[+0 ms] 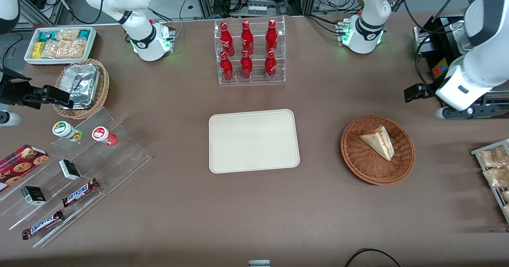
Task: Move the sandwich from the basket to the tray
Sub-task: 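Move the left gripper over the wrapped sandwich in the wicker basket, then lower the open left gripper around the sandwich and close it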
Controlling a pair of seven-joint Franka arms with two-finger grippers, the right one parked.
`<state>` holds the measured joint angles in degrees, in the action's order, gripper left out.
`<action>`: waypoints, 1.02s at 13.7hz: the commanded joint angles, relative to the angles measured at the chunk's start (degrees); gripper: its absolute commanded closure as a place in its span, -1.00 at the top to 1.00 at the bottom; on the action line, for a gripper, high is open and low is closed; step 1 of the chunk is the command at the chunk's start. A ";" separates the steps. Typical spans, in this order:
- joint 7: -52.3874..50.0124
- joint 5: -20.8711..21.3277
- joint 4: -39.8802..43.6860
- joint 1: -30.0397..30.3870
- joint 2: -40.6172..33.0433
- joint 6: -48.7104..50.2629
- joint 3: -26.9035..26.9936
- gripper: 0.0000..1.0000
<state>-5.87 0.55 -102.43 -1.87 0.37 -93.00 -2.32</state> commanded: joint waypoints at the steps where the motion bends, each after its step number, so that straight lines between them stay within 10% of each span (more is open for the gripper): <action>1: -0.11 -0.02 -4.78 -0.23 0.42 -6.38 0.21 1.00; 14: -15.02 0.24 -11.20 -0.06 11.94 -24.50 0.39 1.00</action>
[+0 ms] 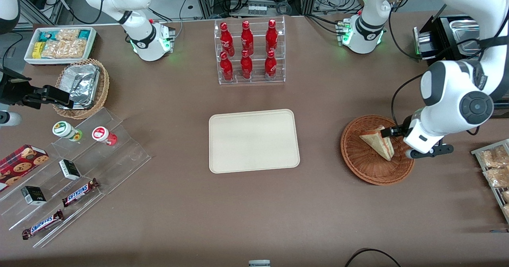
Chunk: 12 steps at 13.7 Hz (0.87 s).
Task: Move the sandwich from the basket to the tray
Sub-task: 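Lower the open left gripper around the sandwich and close it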
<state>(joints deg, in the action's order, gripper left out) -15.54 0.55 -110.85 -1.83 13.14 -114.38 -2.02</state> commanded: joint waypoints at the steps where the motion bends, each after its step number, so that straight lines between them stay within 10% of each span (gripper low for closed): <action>1: -9.03 0.24 -3.22 -0.19 -0.75 -3.48 0.09 1.00; 12: -26.47 0.24 -15.53 -0.36 -3.92 -16.92 0.00 1.00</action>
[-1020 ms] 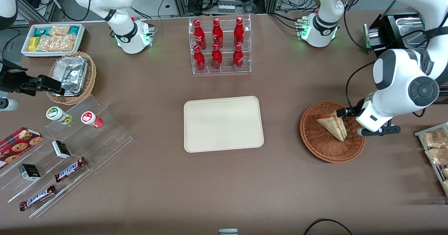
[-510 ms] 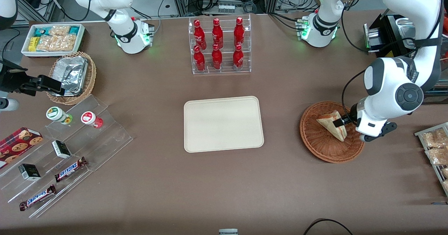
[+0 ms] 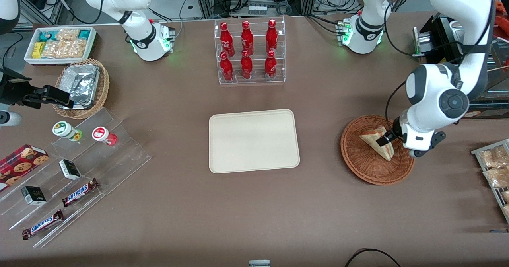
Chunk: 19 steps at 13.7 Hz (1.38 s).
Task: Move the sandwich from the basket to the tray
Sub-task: 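Lower the open left gripper around the sandwich and close it, then lift the sandwich out of the basket with the left gripper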
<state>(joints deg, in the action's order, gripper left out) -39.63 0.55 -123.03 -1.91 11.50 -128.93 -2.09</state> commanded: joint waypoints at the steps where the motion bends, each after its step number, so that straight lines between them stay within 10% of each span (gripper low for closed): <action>1: -2.38 0.16 -3.44 -0.29 -2.19 -2.47 0.07 1.00; 19: -5.72 -1.77 -7.13 -0.64 2.03 -11.34 -0.02 0.88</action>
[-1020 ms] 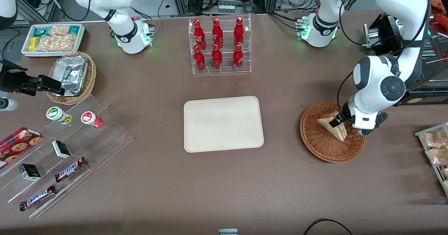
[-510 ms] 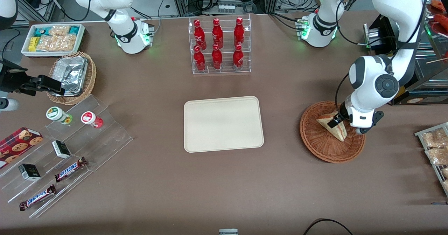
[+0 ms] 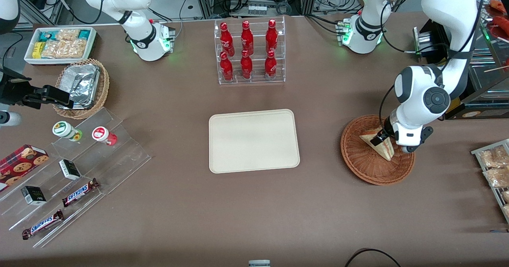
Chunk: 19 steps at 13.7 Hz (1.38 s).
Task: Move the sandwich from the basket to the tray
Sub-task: 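Lift the sandwich out of the basket with the left gripper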
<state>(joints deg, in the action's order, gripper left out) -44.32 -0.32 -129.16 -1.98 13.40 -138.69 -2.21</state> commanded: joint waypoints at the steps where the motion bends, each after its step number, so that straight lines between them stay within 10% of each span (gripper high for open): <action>1: -1.55 -1.26 -1.18 -0.57 0.22 -1.93 0.10 0.48; 3: -2.52 -1.35 -1.19 -0.66 0.13 -1.76 0.10 -0.81; 4: -2.52 -1.35 -1.10 -0.75 -0.04 -1.32 0.01 -1.00; 12: -0.86 -0.56 10.04 -1.01 -0.93 14.91 -2.62 -1.00; 19: 4.51 1.37 18.32 -1.10 0.39 20.38 -15.52 -1.00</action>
<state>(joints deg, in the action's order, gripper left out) -40.84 -0.30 -113.51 -2.87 13.03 -120.49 -14.57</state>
